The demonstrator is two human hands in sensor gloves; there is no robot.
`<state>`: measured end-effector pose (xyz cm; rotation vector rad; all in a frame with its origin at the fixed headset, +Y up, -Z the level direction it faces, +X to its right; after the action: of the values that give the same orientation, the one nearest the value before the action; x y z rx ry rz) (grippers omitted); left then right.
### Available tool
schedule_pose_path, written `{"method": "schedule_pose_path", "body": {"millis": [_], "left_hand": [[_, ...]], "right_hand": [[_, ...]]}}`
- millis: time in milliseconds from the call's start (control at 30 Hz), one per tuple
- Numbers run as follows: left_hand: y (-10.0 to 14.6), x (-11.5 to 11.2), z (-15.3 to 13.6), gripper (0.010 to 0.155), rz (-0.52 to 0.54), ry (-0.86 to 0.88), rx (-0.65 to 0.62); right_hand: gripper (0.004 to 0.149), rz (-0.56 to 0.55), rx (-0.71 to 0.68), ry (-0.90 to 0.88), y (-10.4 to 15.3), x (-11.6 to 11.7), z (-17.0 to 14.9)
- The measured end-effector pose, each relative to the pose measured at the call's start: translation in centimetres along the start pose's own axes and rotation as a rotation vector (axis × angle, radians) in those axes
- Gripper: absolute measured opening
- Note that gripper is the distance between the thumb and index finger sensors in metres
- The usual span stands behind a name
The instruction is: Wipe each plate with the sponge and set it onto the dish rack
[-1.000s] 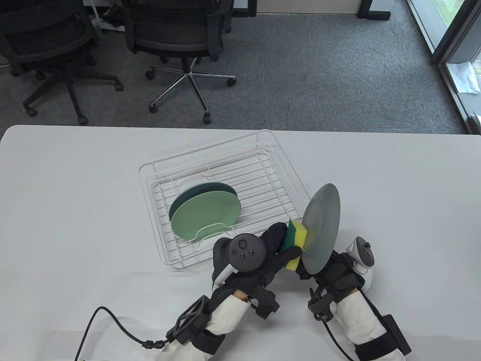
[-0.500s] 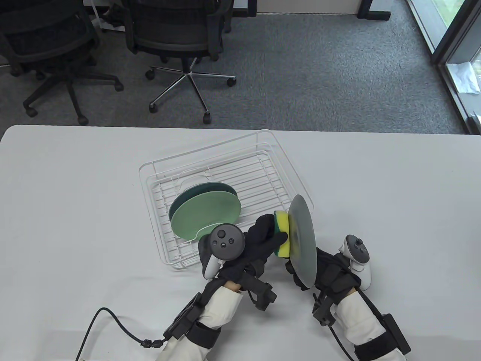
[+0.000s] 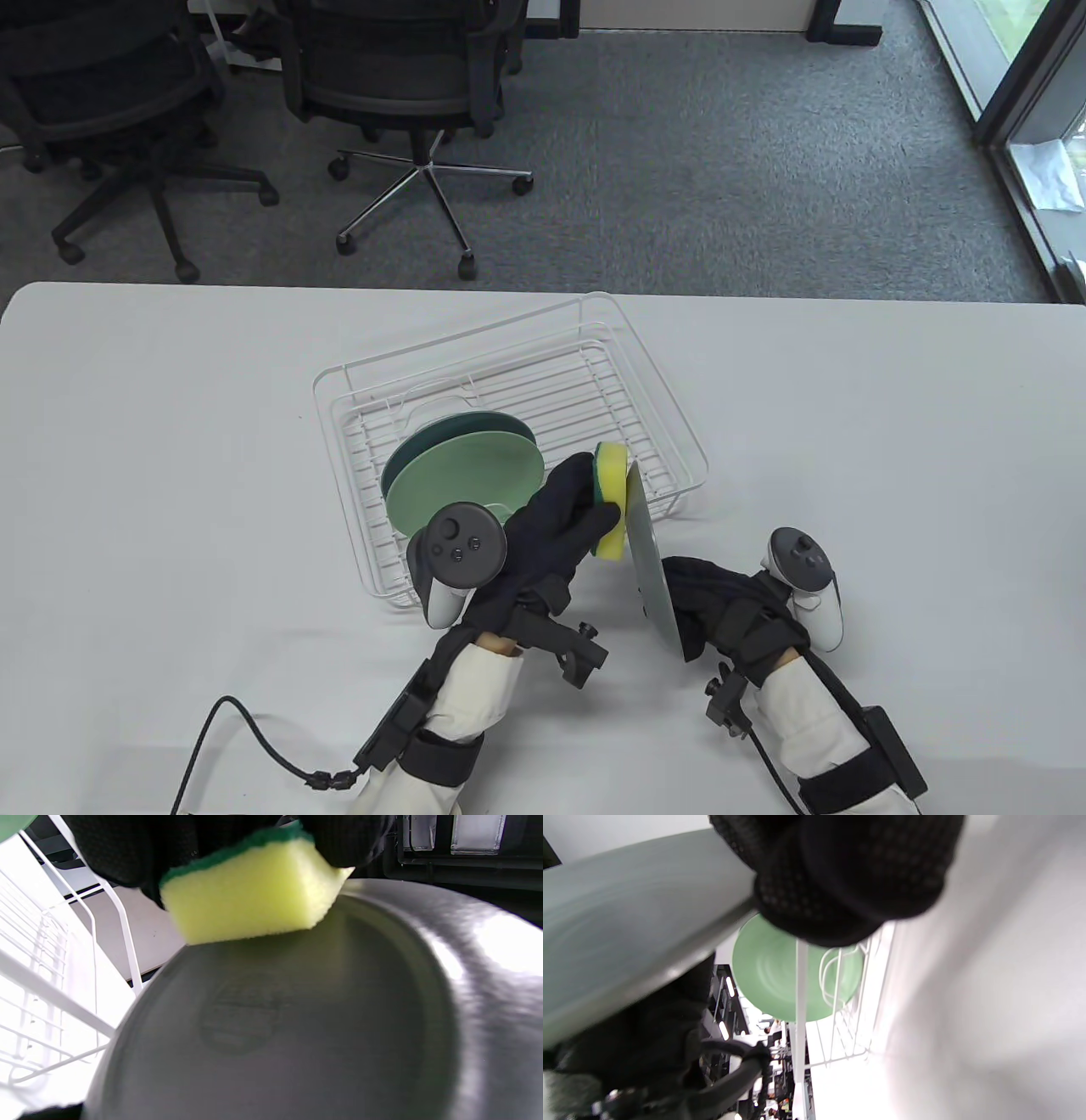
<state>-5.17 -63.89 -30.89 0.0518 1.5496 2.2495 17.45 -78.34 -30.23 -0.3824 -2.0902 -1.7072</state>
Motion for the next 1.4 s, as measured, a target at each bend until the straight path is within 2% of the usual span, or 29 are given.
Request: {"method": "schedule_pose_path", "body": {"millis": [267, 633, 933, 1067, 1233, 1400], "left_hand": [[0.0, -0.1, 0.3, 0.070, -0.002, -0.014, -0.024], [0.3, -1.3, 2.0, 0.071, -0.062, -0.036, -0.086], [0.6, -5.5, 2.7, 0.074, -0.269, -0.079, -0.098], [0.6, -6.9, 1.9, 0.074, -0.340, -0.217, -0.046], [0.4, -6.8, 0.9, 0.074, -0.314, -0.262, 0.009], [0.1, -5.7, -0.9, 0.074, -0.241, -0.294, 0.071]], "right_hand": [[0.044, -0.039, 0.034, 0.000, 0.1, -0.8, -0.6], [0.045, -0.063, 0.056, -0.139, 0.2, -1.0, -1.7], [0.045, -0.018, -0.023, -0.354, 0.1, 0.0, -1.4], [0.046, -0.001, -0.096, -0.375, 0.2, 0.1, -0.4], [0.045, 0.012, -0.169, -0.363, 0.1, 0.0, 0.2], [0.045, 0.087, -0.195, -0.338, -0.1, 0.8, 0.7]]}}
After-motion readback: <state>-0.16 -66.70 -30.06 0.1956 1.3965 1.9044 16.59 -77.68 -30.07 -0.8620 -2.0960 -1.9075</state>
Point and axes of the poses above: the tracker on the back of each hand, its own z axis roughly to the thumb side, its own y axis roughly from the fingertips to the wrist, x = y × z, the point moved 5 cm from there along -y, roughly from the wrist to the fingertips, and after that the axes turned 2 degrees about y, right-handed, at the moved point
